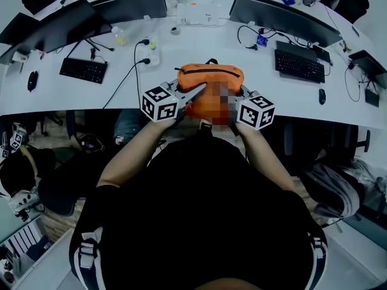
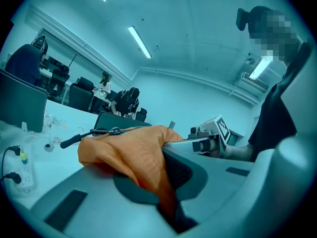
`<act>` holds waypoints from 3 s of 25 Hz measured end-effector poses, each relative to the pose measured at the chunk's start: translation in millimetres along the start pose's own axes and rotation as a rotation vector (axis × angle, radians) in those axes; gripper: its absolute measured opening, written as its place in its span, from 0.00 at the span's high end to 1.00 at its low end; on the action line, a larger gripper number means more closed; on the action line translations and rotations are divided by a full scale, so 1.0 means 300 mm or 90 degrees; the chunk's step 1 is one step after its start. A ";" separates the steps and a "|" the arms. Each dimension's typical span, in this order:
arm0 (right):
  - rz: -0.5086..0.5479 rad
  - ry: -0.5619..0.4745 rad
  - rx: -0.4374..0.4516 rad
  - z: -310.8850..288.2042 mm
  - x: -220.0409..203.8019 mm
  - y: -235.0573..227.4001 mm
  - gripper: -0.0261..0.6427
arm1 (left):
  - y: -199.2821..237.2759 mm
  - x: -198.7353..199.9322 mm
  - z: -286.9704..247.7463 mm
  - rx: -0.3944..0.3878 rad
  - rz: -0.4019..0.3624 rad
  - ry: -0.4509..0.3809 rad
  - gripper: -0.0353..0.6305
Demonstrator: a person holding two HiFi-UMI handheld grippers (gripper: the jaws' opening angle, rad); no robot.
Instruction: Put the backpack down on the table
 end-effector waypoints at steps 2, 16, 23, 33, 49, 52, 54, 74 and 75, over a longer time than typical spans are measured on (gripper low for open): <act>-0.004 0.005 0.002 -0.007 0.009 -0.026 0.93 | 0.015 0.004 -0.020 0.003 0.007 0.003 0.89; -0.005 0.043 0.020 -0.089 0.086 -0.210 0.93 | 0.158 0.046 -0.142 0.025 0.034 0.012 0.89; -0.010 0.054 0.034 -0.108 0.133 -0.304 0.93 | 0.203 0.081 -0.218 0.041 0.041 0.020 0.89; 0.001 0.073 0.066 -0.138 0.205 -0.425 0.93 | 0.258 0.133 -0.309 0.066 0.046 0.025 0.89; 0.015 0.074 0.092 -0.156 0.270 -0.555 0.93 | 0.302 0.177 -0.421 0.106 0.045 0.024 0.89; 0.013 0.074 0.100 -0.154 0.281 -0.570 0.93 | 0.306 0.189 -0.435 0.112 0.045 0.025 0.89; 0.014 0.075 0.107 -0.154 0.288 -0.579 0.93 | 0.304 0.194 -0.442 0.117 0.044 0.024 0.89; 0.019 0.078 0.090 -0.178 0.286 -0.571 0.93 | 0.336 0.195 -0.430 0.094 0.062 0.032 0.89; 0.019 0.079 0.088 -0.176 0.285 -0.572 0.93 | 0.337 0.195 -0.431 0.091 0.062 0.033 0.89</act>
Point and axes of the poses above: the fingertips, and each gripper's own axes: z backward along the fingers, y to its left, x out of its top, the point moved 8 cm from there along z, backward along the fingers, and after that the axes turned 4 degrees about x, right-handed, at the moved point
